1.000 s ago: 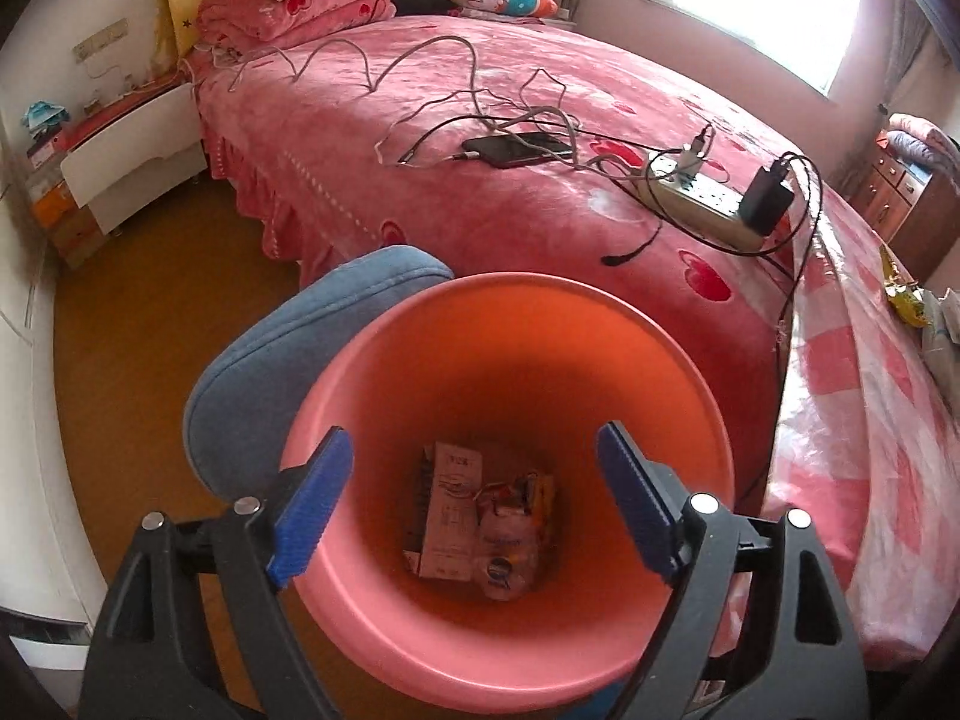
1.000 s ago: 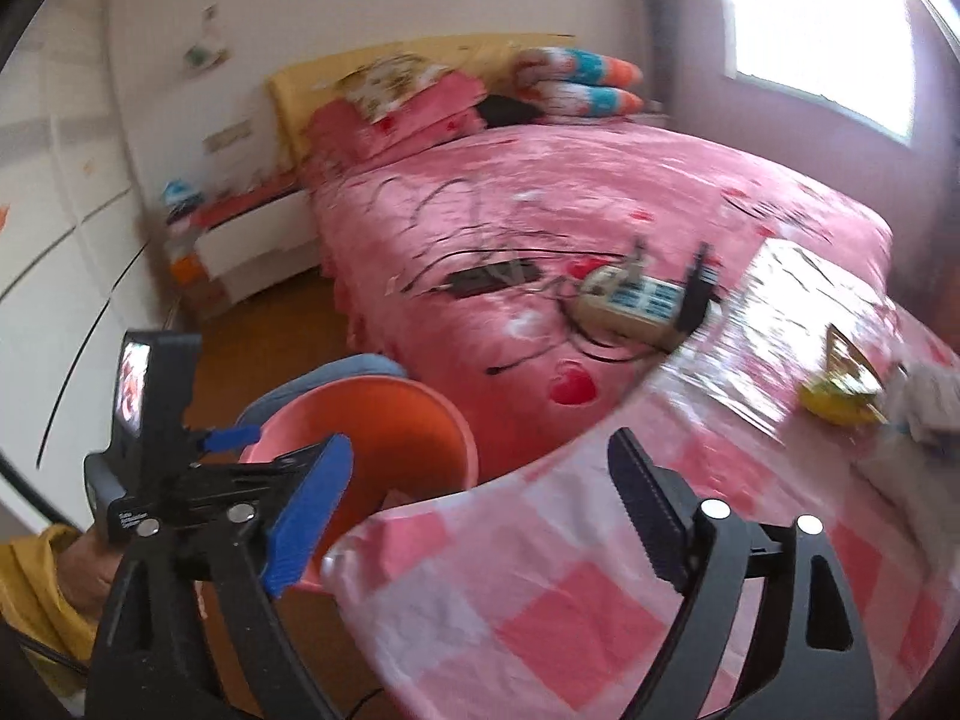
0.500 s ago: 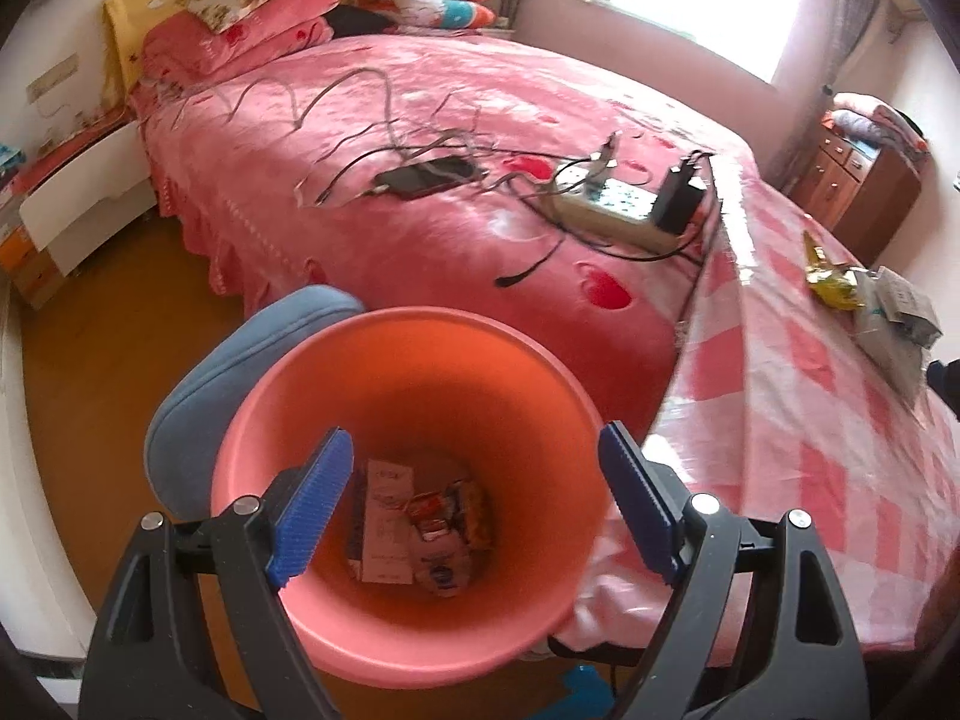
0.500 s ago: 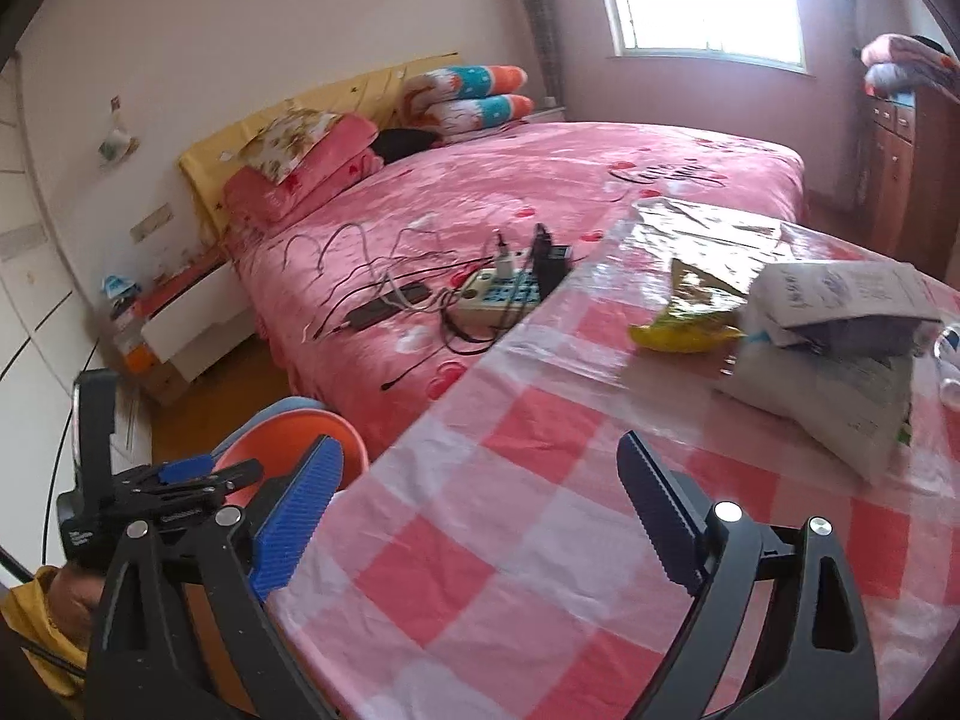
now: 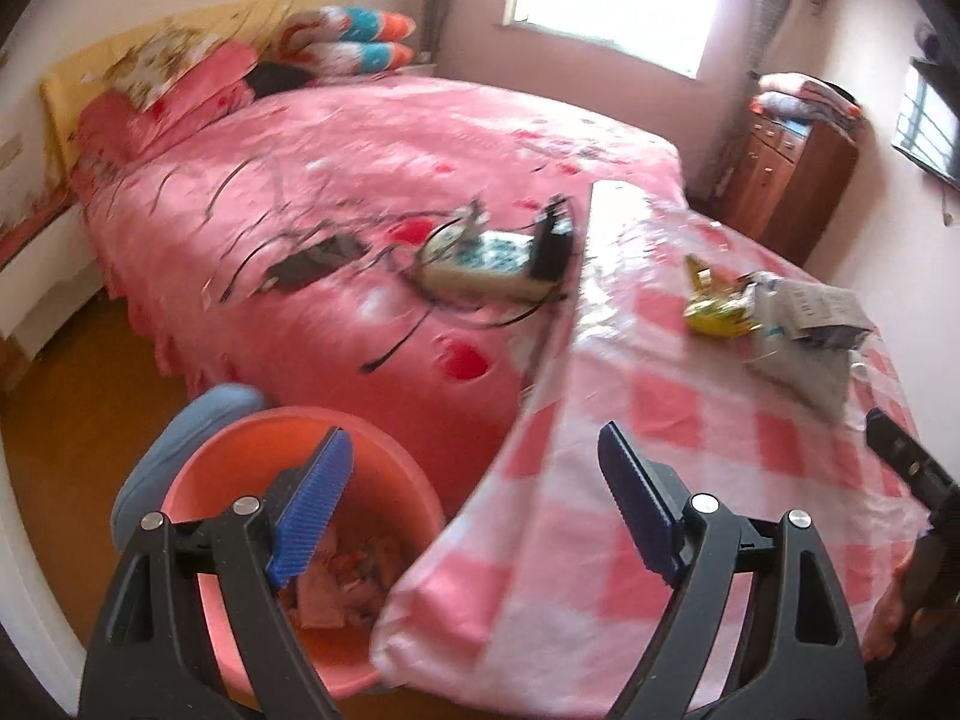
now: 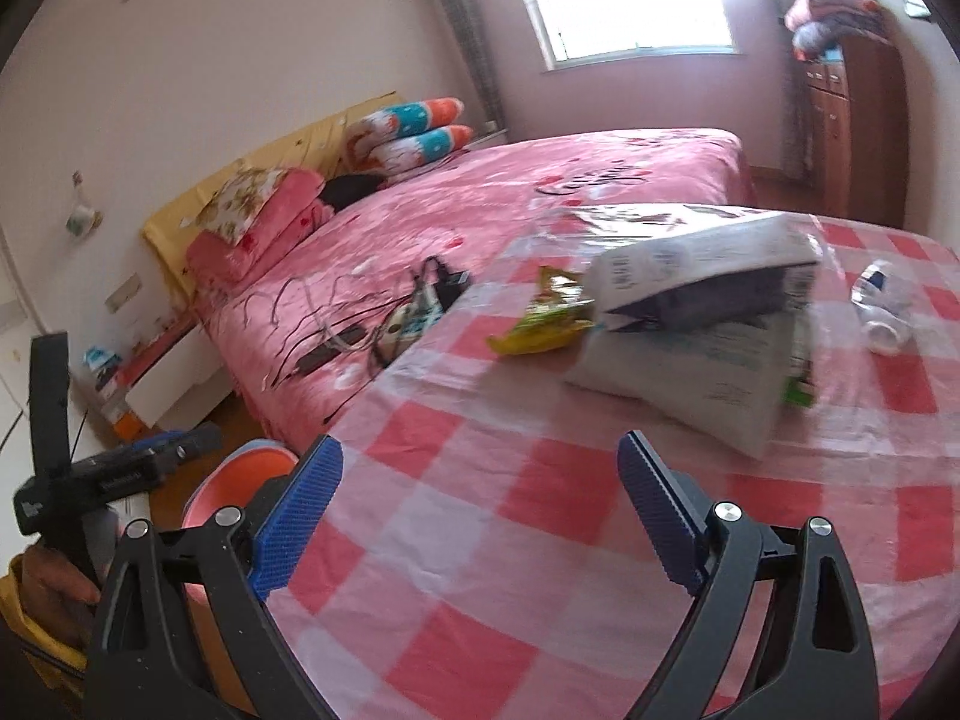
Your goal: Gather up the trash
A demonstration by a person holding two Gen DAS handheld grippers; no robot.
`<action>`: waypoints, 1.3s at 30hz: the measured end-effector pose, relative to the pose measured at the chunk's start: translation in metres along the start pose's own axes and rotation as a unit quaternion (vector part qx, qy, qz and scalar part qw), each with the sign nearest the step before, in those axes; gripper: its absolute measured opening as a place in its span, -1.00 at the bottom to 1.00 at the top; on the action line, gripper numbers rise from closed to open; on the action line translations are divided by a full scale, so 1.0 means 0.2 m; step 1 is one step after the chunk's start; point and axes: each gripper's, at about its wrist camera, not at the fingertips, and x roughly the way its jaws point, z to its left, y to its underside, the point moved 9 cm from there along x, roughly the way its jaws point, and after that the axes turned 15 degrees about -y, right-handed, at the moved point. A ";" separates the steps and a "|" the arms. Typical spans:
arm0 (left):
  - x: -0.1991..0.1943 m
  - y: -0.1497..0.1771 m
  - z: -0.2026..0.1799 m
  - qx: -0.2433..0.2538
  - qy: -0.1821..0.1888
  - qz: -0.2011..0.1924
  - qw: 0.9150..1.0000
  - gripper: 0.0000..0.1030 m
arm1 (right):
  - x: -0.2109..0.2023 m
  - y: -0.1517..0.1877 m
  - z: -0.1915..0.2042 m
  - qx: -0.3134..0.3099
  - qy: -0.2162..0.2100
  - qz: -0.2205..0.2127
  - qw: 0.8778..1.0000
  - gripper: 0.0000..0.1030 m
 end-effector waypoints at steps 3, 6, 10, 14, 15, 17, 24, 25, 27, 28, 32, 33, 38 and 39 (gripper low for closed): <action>-0.04 -0.10 -0.18 0.021 0.016 -0.016 1.000 0.64 | -0.09 -0.03 -0.12 0.018 0.011 -0.018 1.000 0.78; -0.06 -0.20 -0.39 0.035 0.039 -0.018 0.998 0.64 | -0.22 -0.06 -0.29 0.053 0.024 -0.043 0.997 0.78; -0.07 -0.34 -0.67 0.045 0.076 -0.020 0.996 0.64 | -0.37 -0.08 -0.49 0.090 0.044 -0.072 0.992 0.78; -0.03 -0.51 -1.02 0.064 0.098 -0.010 0.993 0.64 | -0.53 -0.09 -0.67 0.113 0.069 -0.097 0.986 0.78; -0.02 -0.53 -1.08 0.069 0.099 -0.008 0.993 0.64 | -0.55 -0.09 -0.69 0.116 0.072 -0.101 0.985 0.78; 0.05 -0.61 -1.26 0.081 0.097 0.001 0.992 0.64 | -0.62 -0.09 -0.76 0.119 0.087 -0.111 0.983 0.78; 0.37 -0.71 -1.69 0.102 0.078 0.060 0.990 0.44 | -0.70 -0.05 -0.88 0.141 0.083 -0.125 0.979 0.78; 0.43 -0.71 -1.75 0.107 0.073 0.074 0.989 0.41 | -0.70 -0.05 -0.89 0.143 0.081 -0.124 0.979 0.78; 0.51 -0.71 -1.80 0.115 0.064 0.096 0.987 0.35 | -0.70 -0.05 -0.91 0.145 0.078 -0.121 0.979 0.78; 0.55 -0.70 -1.83 0.117 0.062 0.108 0.985 0.32 | -0.70 -0.04 -0.91 0.146 0.077 -0.121 0.979 0.78; 0.68 -0.67 -1.89 0.107 0.064 0.156 0.980 0.18 | -0.70 -0.04 -0.92 0.146 0.074 -0.122 0.979 0.79; 0.70 -0.65 -1.91 0.109 0.064 0.165 0.978 0.15 | -0.70 -0.04 -0.92 0.146 0.074 -0.122 0.979 0.78; 0.74 -0.60 -1.96 0.124 0.068 0.177 0.974 -0.15 | -0.70 -0.04 -0.93 0.149 0.071 -0.121 0.979 0.78; 0.73 -0.60 -1.96 0.128 0.067 0.175 0.974 -0.15 | -0.70 -0.04 -0.93 0.151 0.070 -0.121 0.979 0.79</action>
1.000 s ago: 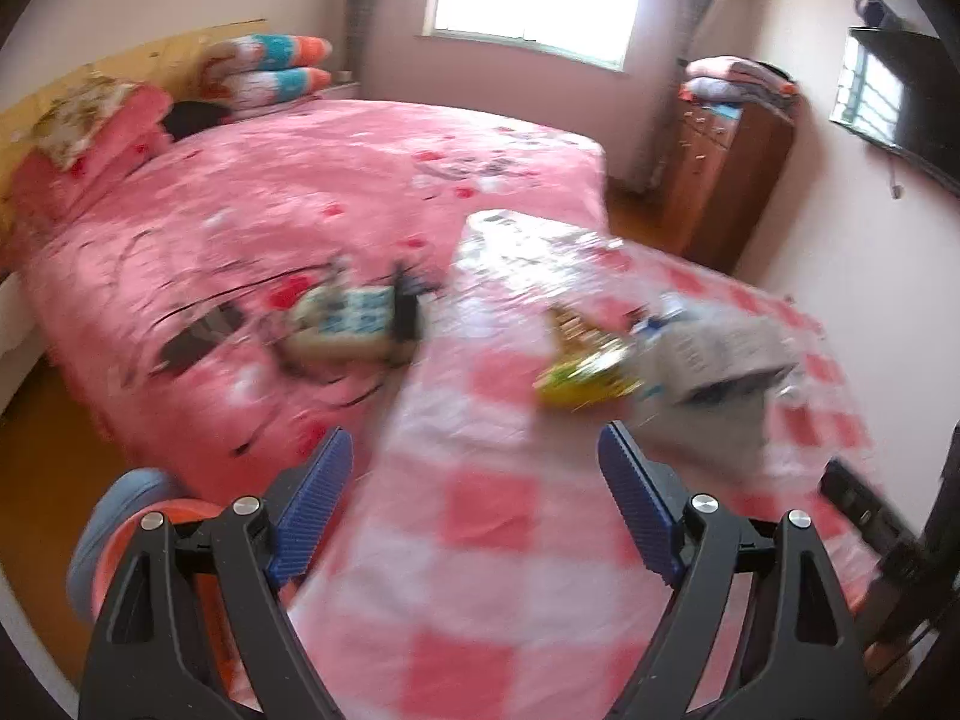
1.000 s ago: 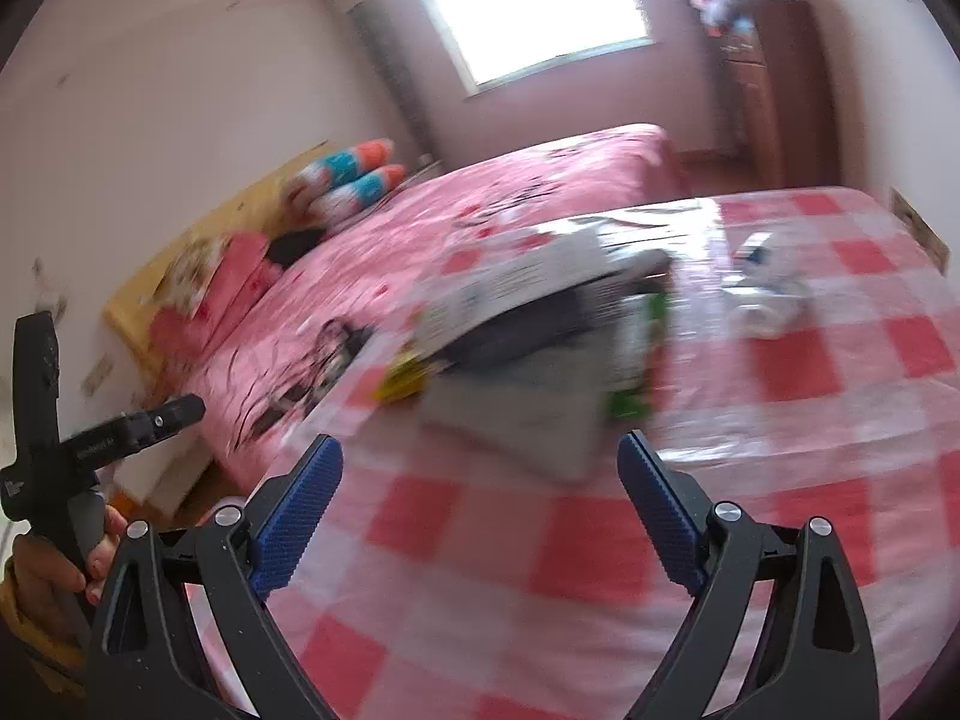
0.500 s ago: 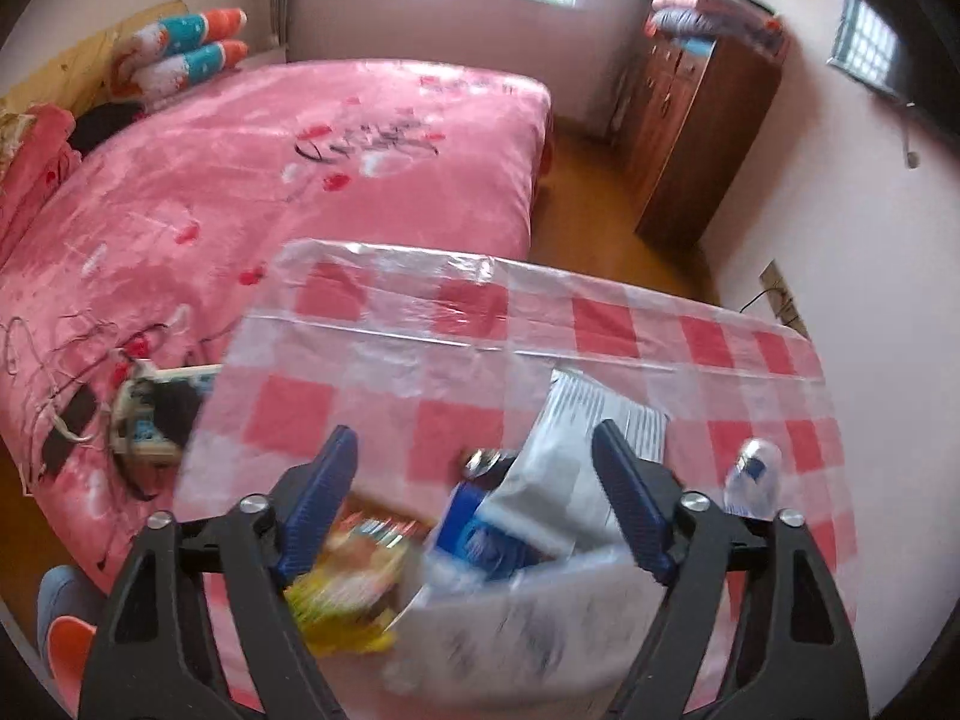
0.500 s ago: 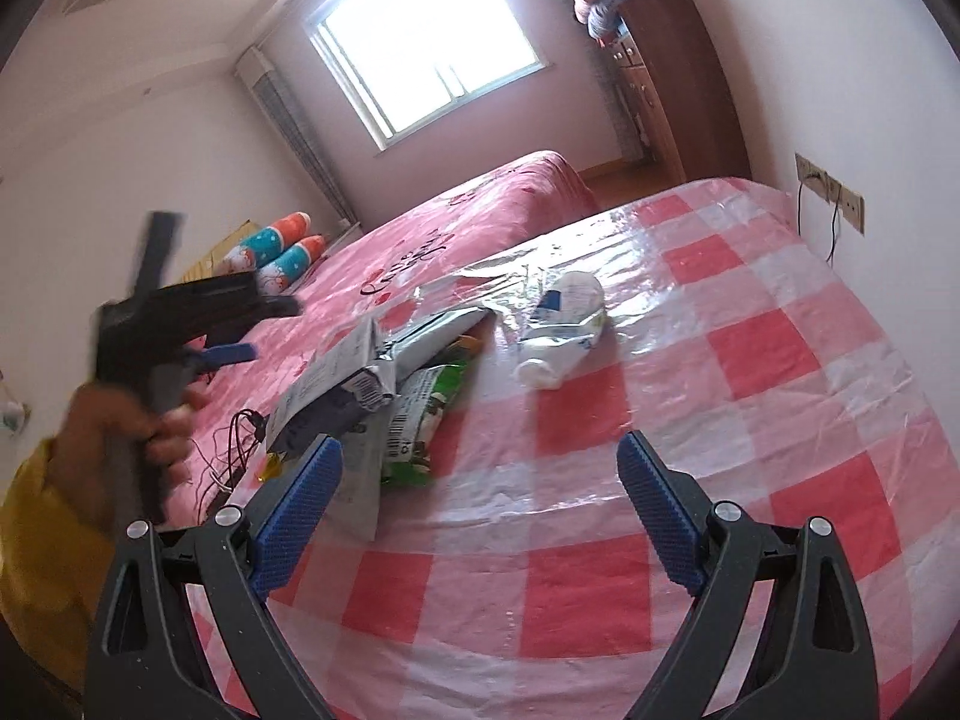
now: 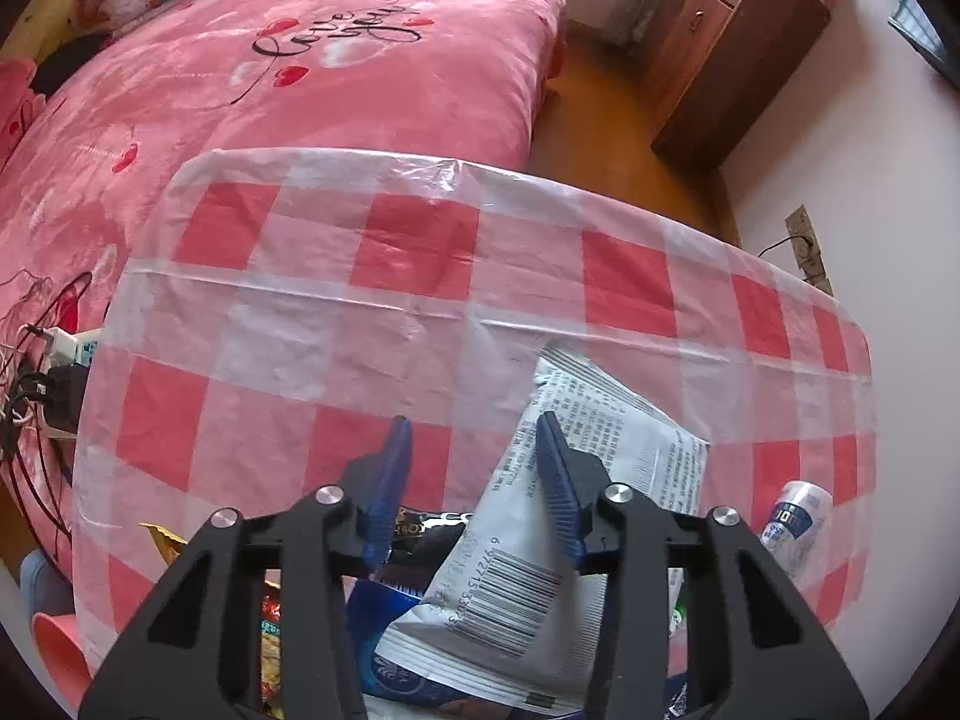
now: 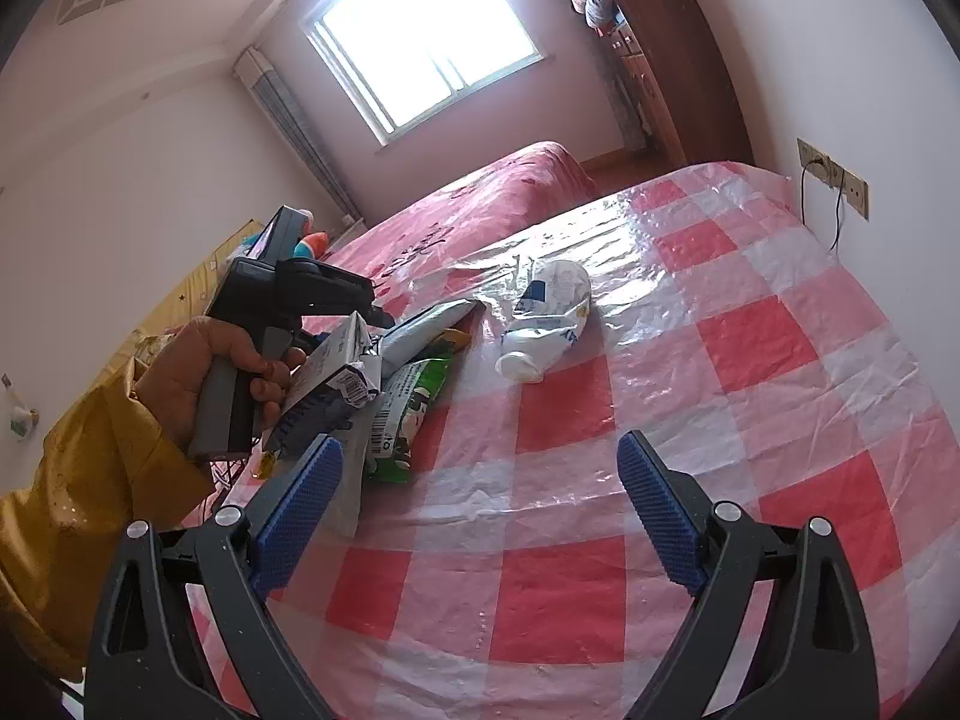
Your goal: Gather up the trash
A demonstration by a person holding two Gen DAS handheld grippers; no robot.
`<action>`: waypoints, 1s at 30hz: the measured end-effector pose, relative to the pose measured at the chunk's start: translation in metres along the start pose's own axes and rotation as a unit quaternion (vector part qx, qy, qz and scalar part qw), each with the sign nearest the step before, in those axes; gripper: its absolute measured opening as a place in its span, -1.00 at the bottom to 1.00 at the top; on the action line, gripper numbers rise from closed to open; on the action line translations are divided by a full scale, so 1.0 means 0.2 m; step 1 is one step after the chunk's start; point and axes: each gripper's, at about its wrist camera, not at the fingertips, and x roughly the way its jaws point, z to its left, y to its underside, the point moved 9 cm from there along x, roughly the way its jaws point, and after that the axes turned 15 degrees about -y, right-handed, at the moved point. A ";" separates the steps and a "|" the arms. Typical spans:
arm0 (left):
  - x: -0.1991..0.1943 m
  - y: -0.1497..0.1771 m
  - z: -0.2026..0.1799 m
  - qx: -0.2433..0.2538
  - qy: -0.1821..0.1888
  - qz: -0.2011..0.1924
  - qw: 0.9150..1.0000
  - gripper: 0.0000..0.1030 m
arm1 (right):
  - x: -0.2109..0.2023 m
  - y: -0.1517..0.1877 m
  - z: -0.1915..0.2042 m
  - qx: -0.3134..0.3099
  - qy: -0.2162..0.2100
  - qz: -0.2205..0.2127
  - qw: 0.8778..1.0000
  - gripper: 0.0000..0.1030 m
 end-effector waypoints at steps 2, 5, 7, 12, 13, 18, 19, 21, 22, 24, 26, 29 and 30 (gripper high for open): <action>-0.01 0.02 -0.02 0.012 0.003 -0.004 1.000 -0.17 | 0.00 0.00 -0.01 0.003 0.001 -0.001 1.000 0.79; -0.03 0.09 -0.05 0.031 0.009 -0.012 0.999 -0.19 | -0.01 -0.01 -0.02 0.005 0.001 -0.004 1.000 0.79; -0.05 0.13 -0.08 0.042 0.016 -0.013 0.999 -0.19 | -0.02 -0.01 -0.03 0.005 0.003 -0.007 1.000 0.79; -0.14 0.34 -0.17 0.076 0.055 -0.003 0.996 -0.19 | -0.04 -0.02 -0.05 0.010 0.006 -0.013 1.000 0.78; -0.17 0.41 -0.20 0.089 0.064 -0.002 0.994 -0.19 | -0.05 -0.02 -0.05 0.010 0.007 -0.014 1.000 0.78; -0.29 0.68 -0.29 0.117 0.103 0.003 0.988 -0.20 | -0.06 -0.02 -0.09 0.025 0.009 -0.016 1.000 0.78; -0.31 0.73 -0.30 0.115 0.116 0.006 0.986 -0.20 | -0.07 -0.02 -0.10 0.029 0.009 -0.015 0.999 0.78; -0.34 0.78 -0.29 0.117 0.125 0.003 0.985 -0.20 | -0.07 -0.01 -0.11 0.033 0.011 -0.011 0.999 0.78; -0.36 0.79 -0.28 0.118 0.123 -0.006 0.985 -0.20 | -0.07 -0.01 -0.12 0.034 0.012 -0.009 0.999 0.78; -0.43 0.78 -0.21 0.107 0.119 -0.036 0.987 -0.20 | -0.07 0.01 -0.13 0.040 0.013 -0.006 0.999 0.78; -0.48 0.72 -0.10 0.081 0.117 -0.058 0.988 -0.14 | -0.07 0.01 -0.14 0.047 0.010 -0.006 0.999 0.78; -0.53 0.61 0.11 0.057 0.077 -0.104 0.990 0.28 | -0.06 0.01 -0.15 0.051 0.010 0.000 0.999 0.78; -0.51 0.56 0.18 0.053 0.050 -0.116 0.991 0.34 | -0.05 0.01 -0.14 0.051 0.008 0.002 0.999 0.78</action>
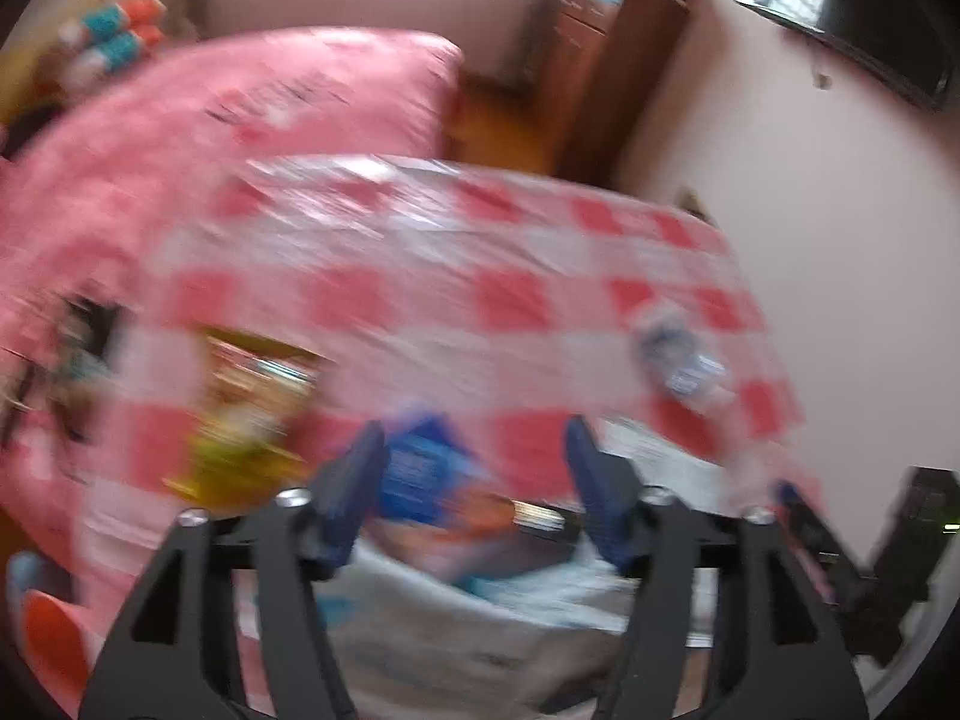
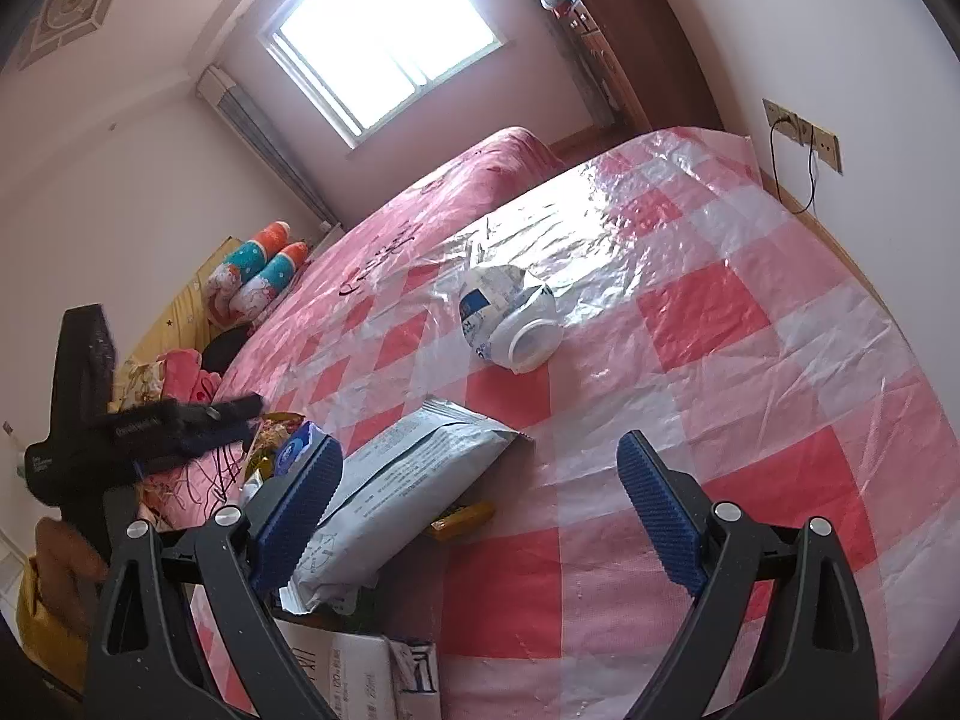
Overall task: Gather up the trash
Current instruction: 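Grasp the yellow snack bag with the left gripper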
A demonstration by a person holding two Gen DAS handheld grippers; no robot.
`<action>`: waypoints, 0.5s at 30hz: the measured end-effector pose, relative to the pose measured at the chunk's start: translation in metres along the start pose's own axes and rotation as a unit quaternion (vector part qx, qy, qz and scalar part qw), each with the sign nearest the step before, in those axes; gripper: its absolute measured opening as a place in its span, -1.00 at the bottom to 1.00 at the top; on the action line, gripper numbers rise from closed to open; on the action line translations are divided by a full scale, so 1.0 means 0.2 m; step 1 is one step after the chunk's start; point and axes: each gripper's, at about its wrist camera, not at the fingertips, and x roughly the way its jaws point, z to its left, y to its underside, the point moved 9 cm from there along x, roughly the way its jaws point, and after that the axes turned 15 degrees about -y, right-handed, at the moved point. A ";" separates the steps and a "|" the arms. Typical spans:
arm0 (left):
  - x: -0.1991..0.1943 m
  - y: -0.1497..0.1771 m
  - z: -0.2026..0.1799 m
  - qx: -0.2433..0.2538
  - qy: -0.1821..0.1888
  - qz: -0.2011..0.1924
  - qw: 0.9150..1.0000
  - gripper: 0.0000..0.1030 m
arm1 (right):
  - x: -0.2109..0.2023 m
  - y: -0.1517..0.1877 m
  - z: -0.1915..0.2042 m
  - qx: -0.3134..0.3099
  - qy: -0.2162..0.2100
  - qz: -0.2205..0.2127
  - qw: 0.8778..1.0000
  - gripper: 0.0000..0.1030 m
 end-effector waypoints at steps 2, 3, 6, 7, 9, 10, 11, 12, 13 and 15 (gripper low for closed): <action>0.06 -0.03 0.14 -0.005 -0.040 -0.003 0.999 0.38 | 0.01 0.00 0.01 -0.001 -0.004 0.005 1.000 0.78; 0.10 -0.03 0.21 -0.012 -0.051 0.005 0.999 0.41 | 0.02 0.00 0.01 0.000 -0.007 0.009 1.000 0.78; 0.22 -0.02 0.35 -0.037 -0.058 0.030 0.997 0.41 | 0.04 0.02 0.03 -0.001 -0.016 0.017 1.000 0.78; 0.27 -0.01 0.38 -0.040 -0.059 0.037 0.997 0.41 | 0.04 0.02 0.03 -0.002 -0.018 0.019 1.000 0.78; 0.32 0.02 0.40 -0.041 -0.054 0.041 0.997 0.41 | 0.05 0.03 0.04 -0.003 -0.023 0.025 0.999 0.78; 0.35 0.02 0.41 -0.041 -0.051 0.044 0.997 0.41 | 0.06 0.03 0.05 -0.004 -0.028 0.028 0.999 0.78; 0.37 0.03 0.42 -0.043 -0.046 0.046 0.997 0.41 | 0.06 0.03 0.06 -0.005 -0.033 0.031 0.999 0.78; 0.39 0.04 0.42 -0.046 -0.041 0.049 0.997 0.41 | 0.06 0.04 0.07 -0.007 -0.038 0.035 0.999 0.78; 0.42 0.04 0.43 -0.052 -0.036 0.053 0.997 0.41 | 0.07 0.04 0.07 -0.008 -0.041 0.039 0.998 0.78; 0.42 0.05 0.42 -0.060 -0.028 0.053 0.996 0.41 | 0.09 0.06 0.09 -0.014 -0.042 0.048 0.998 0.78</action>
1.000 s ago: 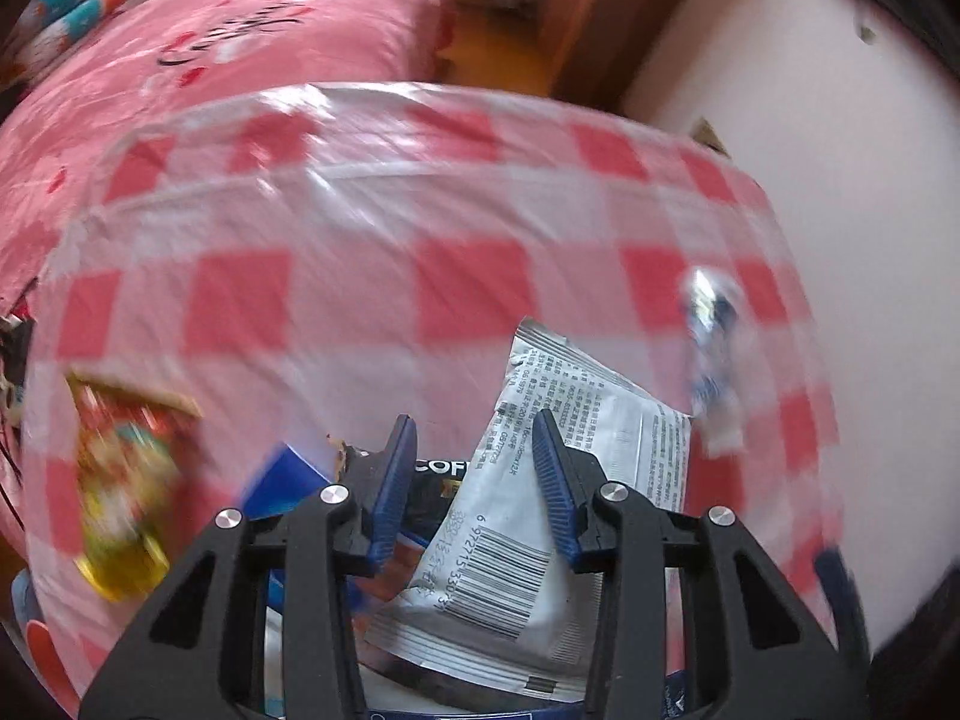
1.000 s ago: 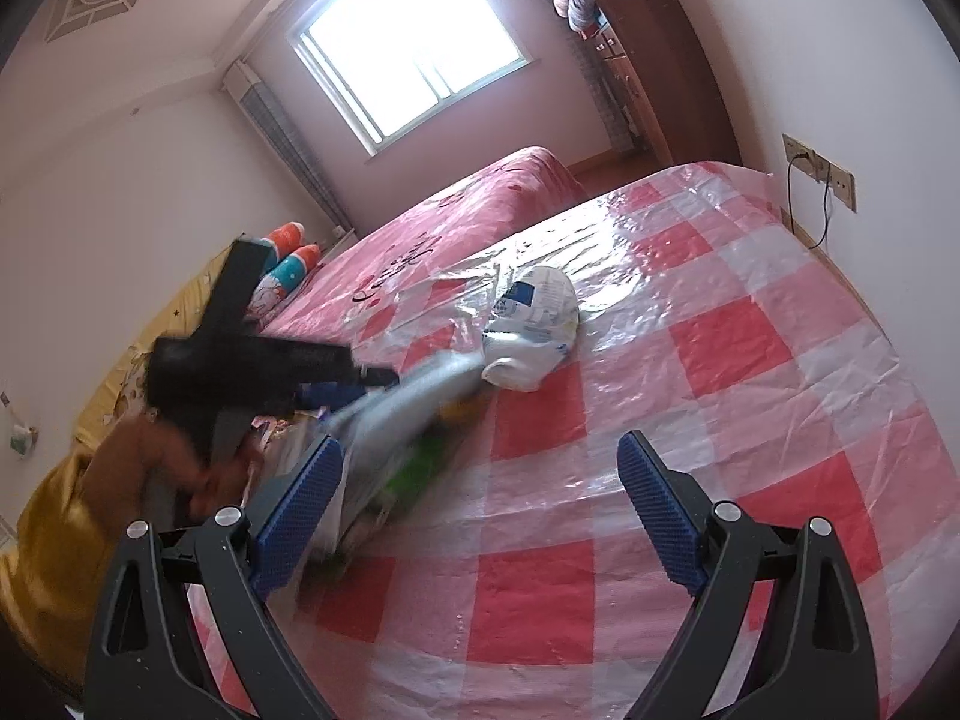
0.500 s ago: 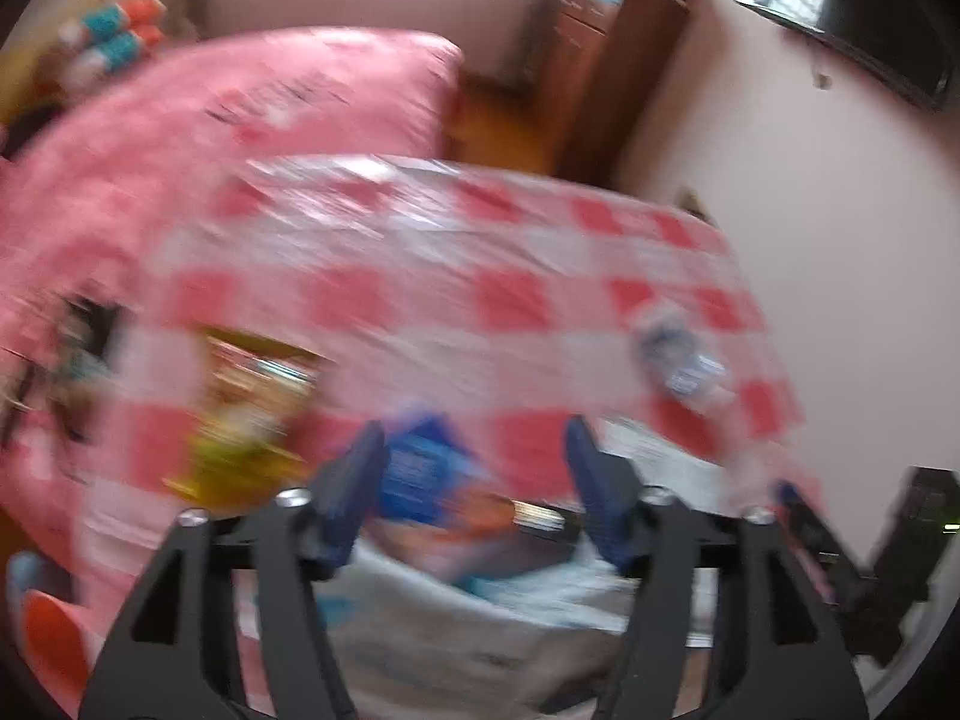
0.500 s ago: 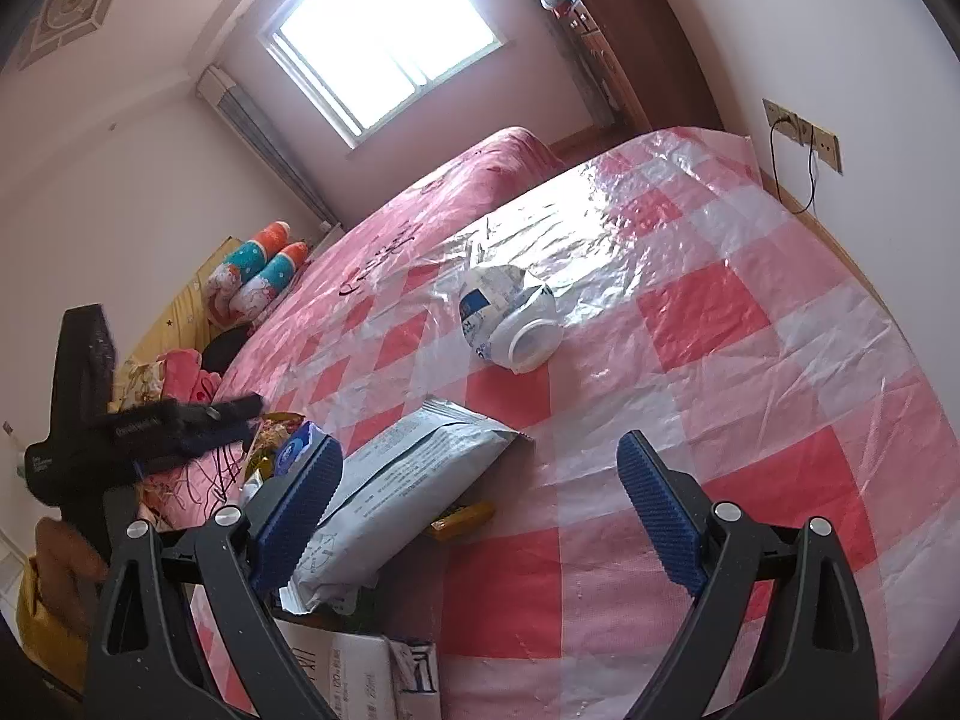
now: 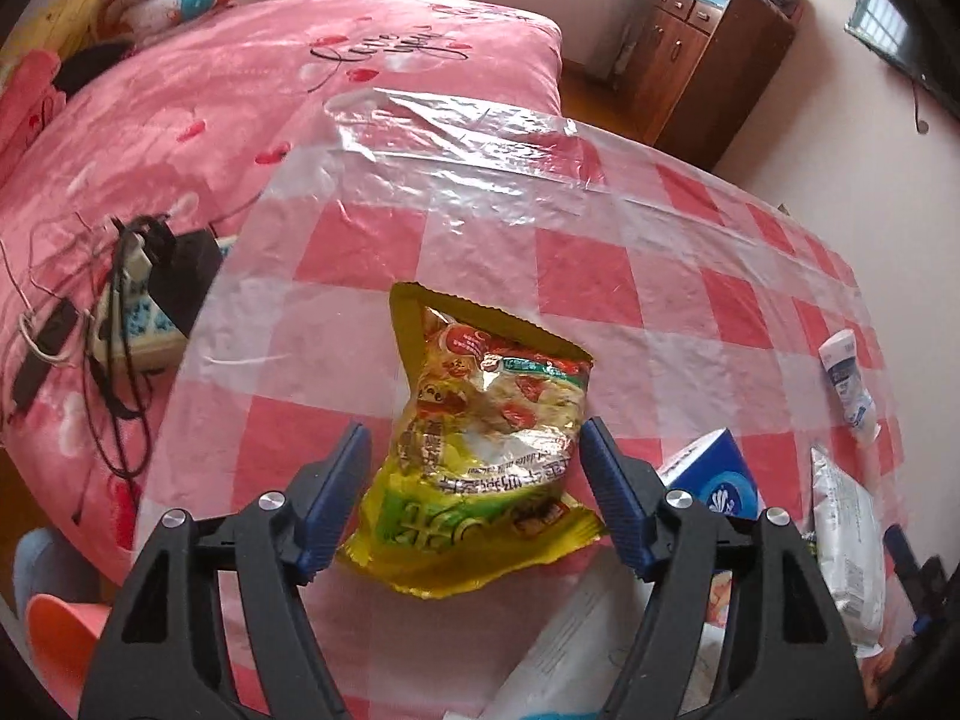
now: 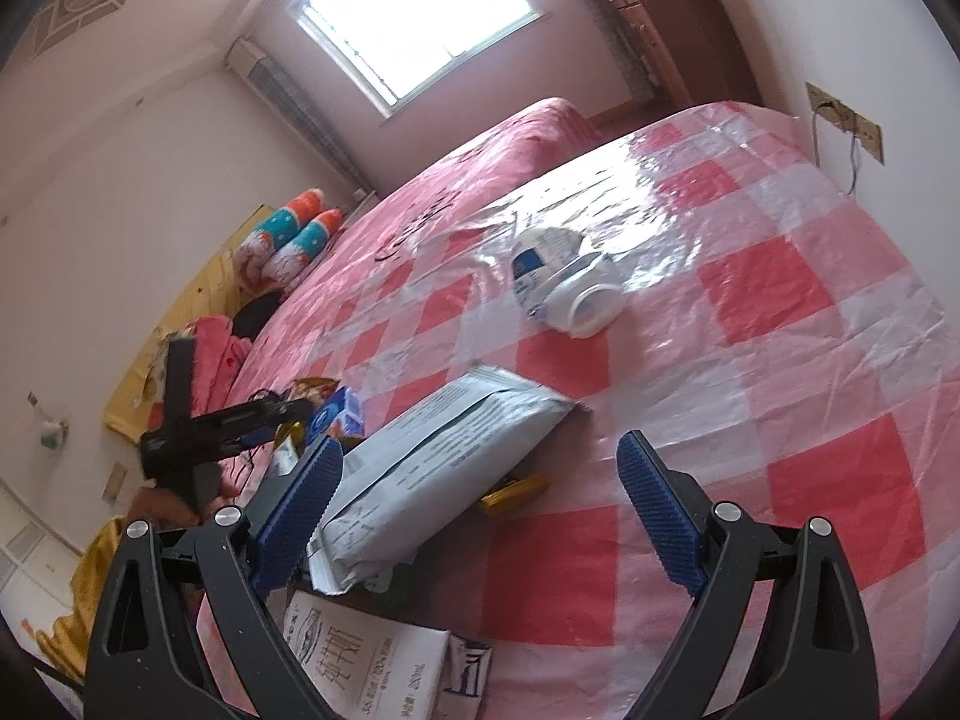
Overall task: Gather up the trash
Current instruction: 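Grasp the yellow snack bag with the left gripper, then hold the yellow snack bag in the left gripper while the right grasps the white wipes pack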
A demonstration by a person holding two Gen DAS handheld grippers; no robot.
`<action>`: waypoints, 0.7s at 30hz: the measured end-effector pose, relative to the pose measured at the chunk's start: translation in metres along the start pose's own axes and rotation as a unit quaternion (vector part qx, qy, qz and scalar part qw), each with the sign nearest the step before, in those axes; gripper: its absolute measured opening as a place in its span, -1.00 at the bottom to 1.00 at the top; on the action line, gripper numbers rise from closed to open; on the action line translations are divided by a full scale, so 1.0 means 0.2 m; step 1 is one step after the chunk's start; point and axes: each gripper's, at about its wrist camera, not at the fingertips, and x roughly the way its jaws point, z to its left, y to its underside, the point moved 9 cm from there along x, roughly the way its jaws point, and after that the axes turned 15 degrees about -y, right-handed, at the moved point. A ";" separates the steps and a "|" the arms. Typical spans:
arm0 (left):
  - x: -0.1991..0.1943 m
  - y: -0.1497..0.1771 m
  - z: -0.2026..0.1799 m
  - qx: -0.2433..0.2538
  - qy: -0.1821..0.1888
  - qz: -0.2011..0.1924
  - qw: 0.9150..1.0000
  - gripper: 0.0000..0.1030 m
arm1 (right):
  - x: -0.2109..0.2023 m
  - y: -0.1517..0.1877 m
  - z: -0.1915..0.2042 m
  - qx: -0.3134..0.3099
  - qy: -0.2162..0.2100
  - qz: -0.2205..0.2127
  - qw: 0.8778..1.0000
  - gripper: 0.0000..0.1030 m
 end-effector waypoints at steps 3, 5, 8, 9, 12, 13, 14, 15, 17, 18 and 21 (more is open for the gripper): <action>-0.01 0.00 -0.02 -0.002 0.005 -0.011 1.000 0.41 | 0.03 0.02 0.03 -0.015 0.000 0.014 1.000 0.78; 0.00 0.00 -0.03 0.006 -0.007 -0.021 1.000 0.41 | 0.05 0.04 0.07 -0.023 -0.006 0.025 0.999 0.78; 0.00 0.00 -0.05 0.020 -0.031 -0.037 0.999 0.23 | 0.06 0.06 0.10 -0.035 -0.007 0.037 0.999 0.78; -0.01 0.01 -0.06 0.024 -0.033 -0.042 0.998 0.15 | 0.07 0.07 0.11 -0.039 -0.009 0.042 0.998 0.78; -0.02 0.02 -0.06 0.028 -0.038 -0.052 0.998 0.01 | 0.08 0.10 0.14 -0.048 -0.009 0.054 0.997 0.79; -0.02 0.02 -0.06 0.028 -0.036 -0.054 0.997 -0.01 | 0.09 0.12 0.14 -0.051 -0.010 0.060 0.997 0.78; -0.03 0.03 -0.06 0.028 -0.036 -0.057 0.997 -0.04 | 0.09 0.13 0.15 -0.055 -0.011 0.065 0.996 0.78; -0.04 0.03 -0.06 0.028 -0.035 -0.059 0.997 -0.06 | 0.10 0.14 0.16 -0.058 -0.012 0.070 0.996 0.79; -0.06 0.05 -0.05 0.027 -0.031 -0.061 0.997 -0.08 | 0.11 0.17 0.19 -0.068 -0.017 0.083 0.994 0.78; -0.06 0.06 -0.04 0.026 -0.029 -0.062 0.997 -0.09 | 0.12 0.19 0.20 -0.070 -0.020 0.090 0.993 0.78; -0.08 0.08 0.00 0.019 -0.023 -0.064 0.998 -0.11 | 0.15 0.25 0.23 -0.073 -0.030 0.112 0.991 0.78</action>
